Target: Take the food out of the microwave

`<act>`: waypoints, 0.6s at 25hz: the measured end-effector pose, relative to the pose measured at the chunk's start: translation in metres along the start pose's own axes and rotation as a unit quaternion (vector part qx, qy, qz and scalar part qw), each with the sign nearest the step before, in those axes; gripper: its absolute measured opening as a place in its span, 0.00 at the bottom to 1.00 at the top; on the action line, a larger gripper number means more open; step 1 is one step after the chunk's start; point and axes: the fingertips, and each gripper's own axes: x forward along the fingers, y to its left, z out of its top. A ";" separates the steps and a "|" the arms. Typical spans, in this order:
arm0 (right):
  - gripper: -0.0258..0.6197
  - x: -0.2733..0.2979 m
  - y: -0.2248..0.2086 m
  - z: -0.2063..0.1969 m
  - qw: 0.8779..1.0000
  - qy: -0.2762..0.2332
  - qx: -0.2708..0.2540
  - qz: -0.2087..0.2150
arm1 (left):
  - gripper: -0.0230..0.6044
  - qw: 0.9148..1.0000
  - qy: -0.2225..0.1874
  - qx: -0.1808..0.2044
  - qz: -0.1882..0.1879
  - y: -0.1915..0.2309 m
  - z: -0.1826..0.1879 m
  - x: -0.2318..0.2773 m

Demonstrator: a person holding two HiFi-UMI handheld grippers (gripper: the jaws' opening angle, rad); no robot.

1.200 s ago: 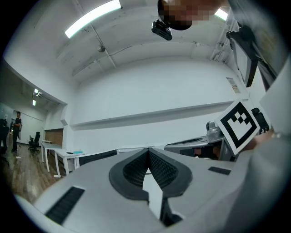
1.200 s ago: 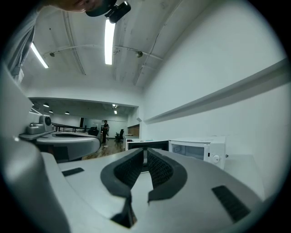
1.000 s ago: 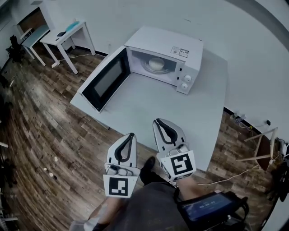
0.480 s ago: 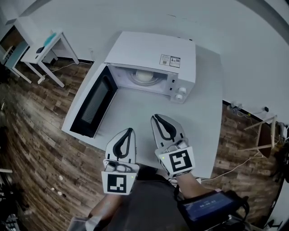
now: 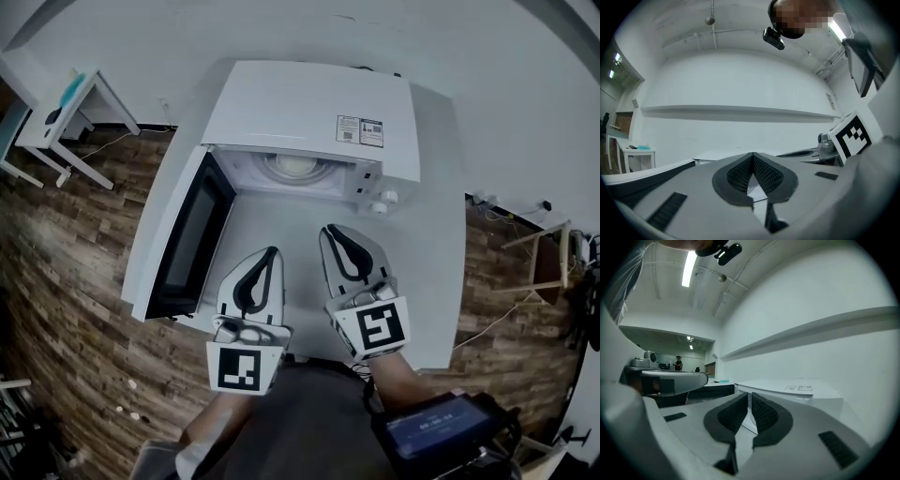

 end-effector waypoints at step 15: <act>0.11 0.105 -0.012 -0.074 0.996 0.080 0.009 -0.043 | 0.05 0.998 0.027 -0.030 -0.052 0.058 -0.055 0.052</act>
